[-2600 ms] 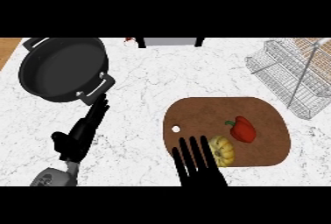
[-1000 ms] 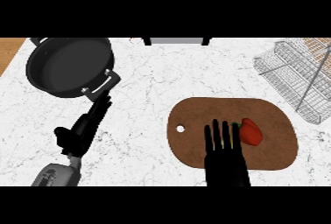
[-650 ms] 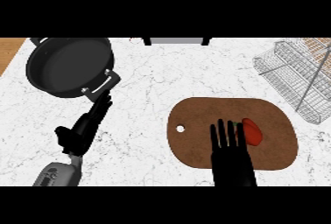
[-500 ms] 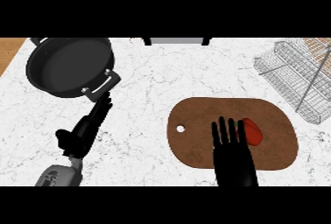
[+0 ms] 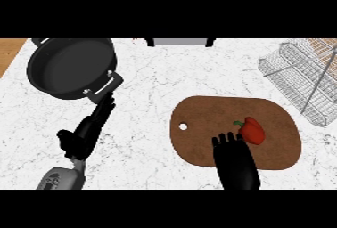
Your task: Pick the squash from the cutting board and place it in the tiered basket
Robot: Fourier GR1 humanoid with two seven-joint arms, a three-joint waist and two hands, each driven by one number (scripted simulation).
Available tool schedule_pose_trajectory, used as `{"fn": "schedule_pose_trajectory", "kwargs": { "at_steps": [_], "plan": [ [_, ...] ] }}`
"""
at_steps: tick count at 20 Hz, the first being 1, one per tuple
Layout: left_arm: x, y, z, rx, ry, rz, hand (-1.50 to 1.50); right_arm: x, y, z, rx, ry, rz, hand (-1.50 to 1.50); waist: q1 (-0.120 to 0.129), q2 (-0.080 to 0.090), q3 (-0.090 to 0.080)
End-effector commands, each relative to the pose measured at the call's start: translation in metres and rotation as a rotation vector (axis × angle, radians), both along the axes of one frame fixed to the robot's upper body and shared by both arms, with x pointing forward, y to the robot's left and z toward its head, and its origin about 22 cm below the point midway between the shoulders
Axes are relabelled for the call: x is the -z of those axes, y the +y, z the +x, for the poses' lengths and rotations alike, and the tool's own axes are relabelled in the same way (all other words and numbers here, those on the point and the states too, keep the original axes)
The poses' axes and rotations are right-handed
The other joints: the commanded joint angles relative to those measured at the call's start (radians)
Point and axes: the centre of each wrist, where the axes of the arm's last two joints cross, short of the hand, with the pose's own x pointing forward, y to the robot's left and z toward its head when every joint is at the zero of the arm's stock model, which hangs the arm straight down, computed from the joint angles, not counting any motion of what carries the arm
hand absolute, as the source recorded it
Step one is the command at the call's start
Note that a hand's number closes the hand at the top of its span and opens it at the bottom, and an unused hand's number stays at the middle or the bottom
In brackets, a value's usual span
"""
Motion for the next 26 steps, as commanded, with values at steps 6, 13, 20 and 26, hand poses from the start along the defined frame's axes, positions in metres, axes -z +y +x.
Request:
{"fn": "schedule_pose_trajectory", "kwargs": {
  "at_steps": [6,13,20,26],
  "plan": [
    [0.007,0.001,-0.009,-0.008,-0.005,0.006,0.0,0.024,-0.001,-0.002,-0.097,-0.025,0.018,1.5,-0.002,0.002,0.002],
    [0.012,0.016,-0.007,-0.066,0.019,-0.01,0.0,-0.009,-0.079,0.006,0.472,-0.134,0.146,1.5,-0.089,-0.005,0.006],
    [0.011,0.039,-0.016,-0.139,0.027,0.001,0.0,-0.038,-0.171,-0.01,1.116,-0.345,0.507,1.5,-0.15,-0.022,0.009],
    [0.012,0.016,-0.015,-0.066,0.018,-0.005,0.0,-0.111,-0.223,-0.03,1.013,-0.666,0.81,1.5,-0.076,-0.012,0.004]
  ]
}}
